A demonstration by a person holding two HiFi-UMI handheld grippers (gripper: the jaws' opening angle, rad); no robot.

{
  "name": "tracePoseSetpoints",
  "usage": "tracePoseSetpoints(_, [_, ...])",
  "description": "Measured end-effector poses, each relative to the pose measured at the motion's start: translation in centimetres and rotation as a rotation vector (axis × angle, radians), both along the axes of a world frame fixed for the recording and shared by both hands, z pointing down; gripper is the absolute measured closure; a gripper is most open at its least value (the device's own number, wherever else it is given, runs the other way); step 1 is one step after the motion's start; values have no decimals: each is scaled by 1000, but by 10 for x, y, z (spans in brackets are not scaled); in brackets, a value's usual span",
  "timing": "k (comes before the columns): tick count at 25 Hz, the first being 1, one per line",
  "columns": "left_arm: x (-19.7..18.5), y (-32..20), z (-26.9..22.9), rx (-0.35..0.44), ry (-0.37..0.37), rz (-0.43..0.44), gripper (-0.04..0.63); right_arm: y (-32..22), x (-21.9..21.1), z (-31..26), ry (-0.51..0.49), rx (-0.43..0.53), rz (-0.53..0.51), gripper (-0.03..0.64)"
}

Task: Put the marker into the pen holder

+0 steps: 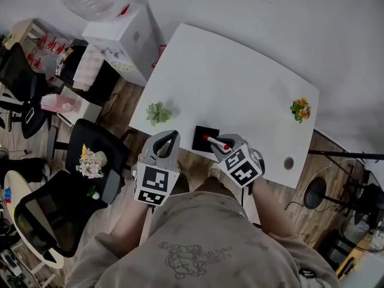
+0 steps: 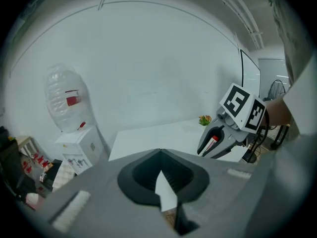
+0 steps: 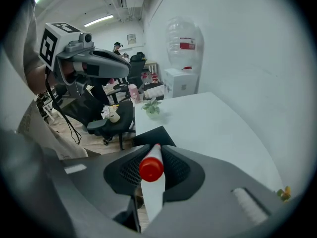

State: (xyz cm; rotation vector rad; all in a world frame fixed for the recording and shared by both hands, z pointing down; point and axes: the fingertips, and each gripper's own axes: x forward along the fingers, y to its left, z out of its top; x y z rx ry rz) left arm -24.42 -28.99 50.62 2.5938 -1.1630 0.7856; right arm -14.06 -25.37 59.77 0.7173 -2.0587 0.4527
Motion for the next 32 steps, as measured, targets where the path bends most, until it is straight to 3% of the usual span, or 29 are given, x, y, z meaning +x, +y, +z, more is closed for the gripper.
tracePoseSetpoints(11, [-13, 9, 32, -80, -9, -26, 595, 3, -14, 41, 81, -86, -71, 514])
tracePoseSetpoints(20, [-17, 7, 29, -85, 2, -43, 595, 4, -19, 47, 85, -100, -102, 511])
tracePoseSetpoints(27, [-19, 3, 18, -52, -5, -53, 595, -6, -19, 20, 42, -46, -93, 508])
tracePoseSetpoints(32, [-22, -3, -4, 3, -4, -63, 595, -22, -16, -21, -12, 64, -53, 511])
